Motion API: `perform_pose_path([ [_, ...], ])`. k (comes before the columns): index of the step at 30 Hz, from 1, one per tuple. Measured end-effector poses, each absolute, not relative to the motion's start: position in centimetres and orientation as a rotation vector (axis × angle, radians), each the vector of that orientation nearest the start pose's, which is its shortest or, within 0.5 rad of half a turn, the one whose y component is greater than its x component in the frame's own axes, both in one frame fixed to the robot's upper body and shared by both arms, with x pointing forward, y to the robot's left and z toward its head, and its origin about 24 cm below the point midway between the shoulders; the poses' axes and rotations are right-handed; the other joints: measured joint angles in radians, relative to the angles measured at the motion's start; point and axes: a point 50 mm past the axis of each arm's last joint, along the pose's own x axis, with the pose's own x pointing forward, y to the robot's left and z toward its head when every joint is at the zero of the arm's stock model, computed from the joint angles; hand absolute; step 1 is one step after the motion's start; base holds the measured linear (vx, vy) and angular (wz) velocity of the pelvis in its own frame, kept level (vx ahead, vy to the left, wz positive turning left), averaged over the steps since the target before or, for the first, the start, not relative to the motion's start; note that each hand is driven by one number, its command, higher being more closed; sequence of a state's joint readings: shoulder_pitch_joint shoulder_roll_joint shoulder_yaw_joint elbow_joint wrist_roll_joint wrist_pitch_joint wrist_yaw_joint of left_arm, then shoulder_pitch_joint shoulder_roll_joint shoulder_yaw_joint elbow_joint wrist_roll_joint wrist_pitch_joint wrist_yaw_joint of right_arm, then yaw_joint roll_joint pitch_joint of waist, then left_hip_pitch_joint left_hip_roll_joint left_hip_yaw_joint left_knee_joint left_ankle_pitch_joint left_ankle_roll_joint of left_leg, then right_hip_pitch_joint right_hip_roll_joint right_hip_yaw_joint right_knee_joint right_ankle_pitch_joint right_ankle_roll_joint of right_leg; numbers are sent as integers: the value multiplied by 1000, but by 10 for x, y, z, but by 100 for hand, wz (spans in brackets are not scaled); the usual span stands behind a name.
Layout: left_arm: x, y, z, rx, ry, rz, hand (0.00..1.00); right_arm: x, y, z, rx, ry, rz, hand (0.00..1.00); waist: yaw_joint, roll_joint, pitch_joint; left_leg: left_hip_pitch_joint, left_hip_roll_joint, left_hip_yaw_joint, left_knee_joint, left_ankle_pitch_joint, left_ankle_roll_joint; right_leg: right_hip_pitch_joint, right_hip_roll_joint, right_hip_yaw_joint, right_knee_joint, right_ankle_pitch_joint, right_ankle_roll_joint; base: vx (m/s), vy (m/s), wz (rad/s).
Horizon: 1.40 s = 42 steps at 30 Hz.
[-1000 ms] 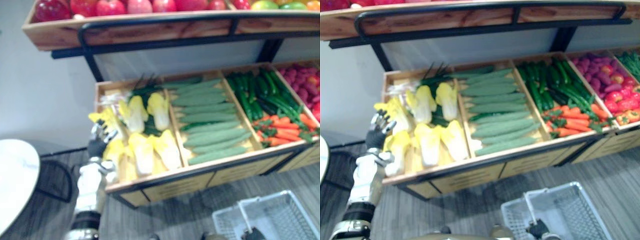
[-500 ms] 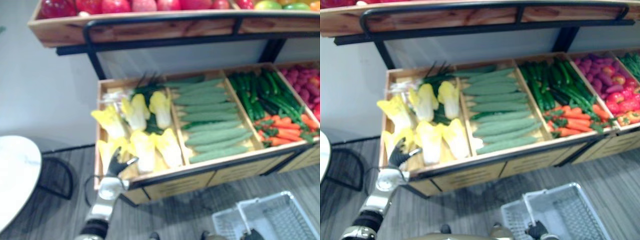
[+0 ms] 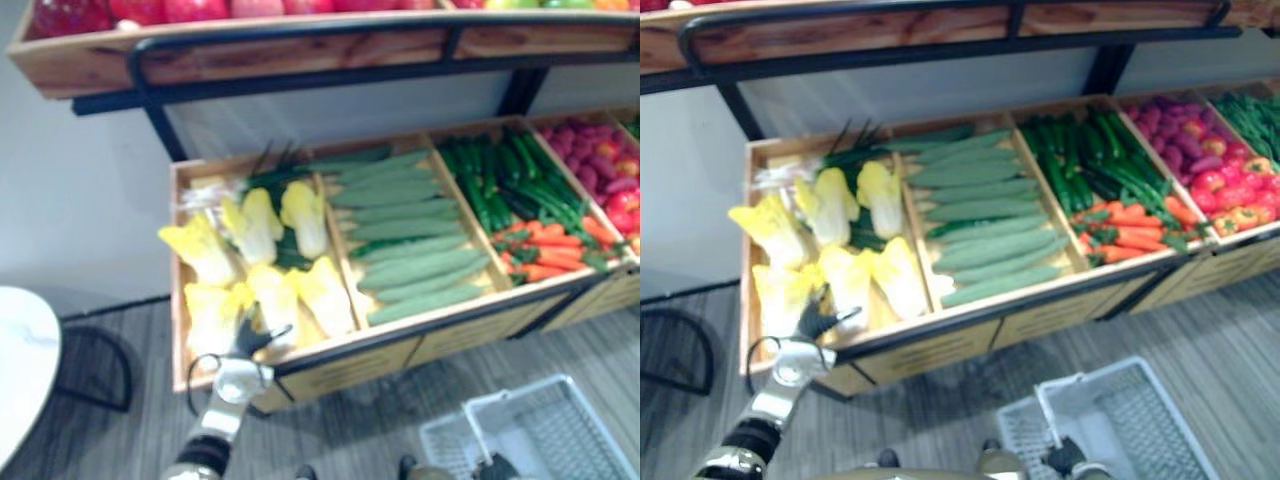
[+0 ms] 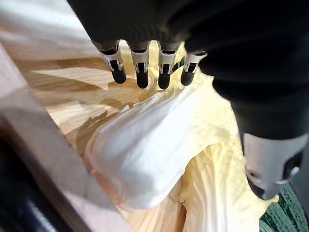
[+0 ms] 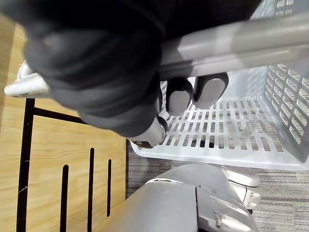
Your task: Pick vegetable in the basket
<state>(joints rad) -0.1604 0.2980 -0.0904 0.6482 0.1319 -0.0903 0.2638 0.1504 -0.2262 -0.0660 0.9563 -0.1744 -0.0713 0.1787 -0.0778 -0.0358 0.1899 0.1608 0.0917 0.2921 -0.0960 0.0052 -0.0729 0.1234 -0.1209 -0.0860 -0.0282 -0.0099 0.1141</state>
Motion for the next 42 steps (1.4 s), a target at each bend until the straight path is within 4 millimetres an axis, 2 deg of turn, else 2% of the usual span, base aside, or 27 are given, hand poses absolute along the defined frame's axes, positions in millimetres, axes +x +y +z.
perform_pose_path([
  [7, 262, 233, -43, 502, 404, 254, 0, 93, -233, -148, -236, 1053, 78, 100, -2, -3, 18, -2, 5, 21, 0, -2, -3, -15, 4, 17, -4, 5, 3, -18, -7, -9],
  [12, 275, 239, -35, 481, 396, 304, 0, 102, -233, -145, -231, 1028, 73, 100, -2, -3, 49, -26, 6, 25, 1, -1, -3, -40, 5, 21, -3, 9, 2, -3, -2, -1],
  [13, 278, 241, -30, 488, 381, 320, 100, 106, -233, -145, -226, 1019, 69, 100, -1, -1, 51, -38, 6, 27, 1, 0, -3, -52, 7, 23, -2, 11, 2, 0, 0, 0],
  [17, 292, 258, -15, 503, 360, 396, 100, 118, -231, -141, -225, 986, 82, 100, -1, -1, 75, -57, 12, 39, 1, 0, -5, -84, 11, 36, 3, 14, -2, 4, -15, -9],
  [19, 306, 270, 3, 514, 327, 441, 100, 132, -230, -136, -224, 940, 88, 100, -2, -7, 108, -86, 18, 54, 28, -3, -10, -108, 12, 47, 13, 19, -3, -15, -11, -11],
  [22, 315, 276, 15, 510, 302, 471, 100, 140, -229, -133, -214, 911, 84, 100, -3, -11, 130, -107, 26, 60, 48, -8, -14, -124, 16, 54, 16, 22, -6, -27, -19, -7],
  [27, 320, 275, 20, 503, 286, 475, 100, 145, -233, -129, -230, 887, 87, 100, -7, -11, 141, -108, 35, 84, 58, -15, -24, -138, 23, 74, 24, 23, -7, -2, -14, -14],
  [33, 325, 272, 28, 457, 247, 470, 100, 146, -233, -127, -224, 863, 108, 100, -33, -11, 141, -103, 36, 90, 65, -15, -24, -137, 22, 80, 33, 23, -7, -5, -1, -1],
  [36, 329, 267, 36, 371, 204, 446, 100, 145, -235, -125, -225, 857, 111, 100, -42, -7, 139, -84, 36, 93, 64, -15, -24, -122, 22, 81, 38, 23, -7, -4, 0, -1],
  [38, 330, 265, 41, 346, 176, 437, 100, 142, -238, -124, -229, 856, 115, 100, -48, -2, 136, -57, 37, 103, 62, -15, -24, -98, 22, 80, 38, 23, -8, -26, 3, -6],
  [42, 333, 258, 60, 327, 61, 422, 100, 132, -245, -125, -220, 873, 85, 100, -52, 26, 105, -32, 34, 106, 43, -10, -19, -80, 22, 74, 38, 22, -10, -33, -1, 0],
])
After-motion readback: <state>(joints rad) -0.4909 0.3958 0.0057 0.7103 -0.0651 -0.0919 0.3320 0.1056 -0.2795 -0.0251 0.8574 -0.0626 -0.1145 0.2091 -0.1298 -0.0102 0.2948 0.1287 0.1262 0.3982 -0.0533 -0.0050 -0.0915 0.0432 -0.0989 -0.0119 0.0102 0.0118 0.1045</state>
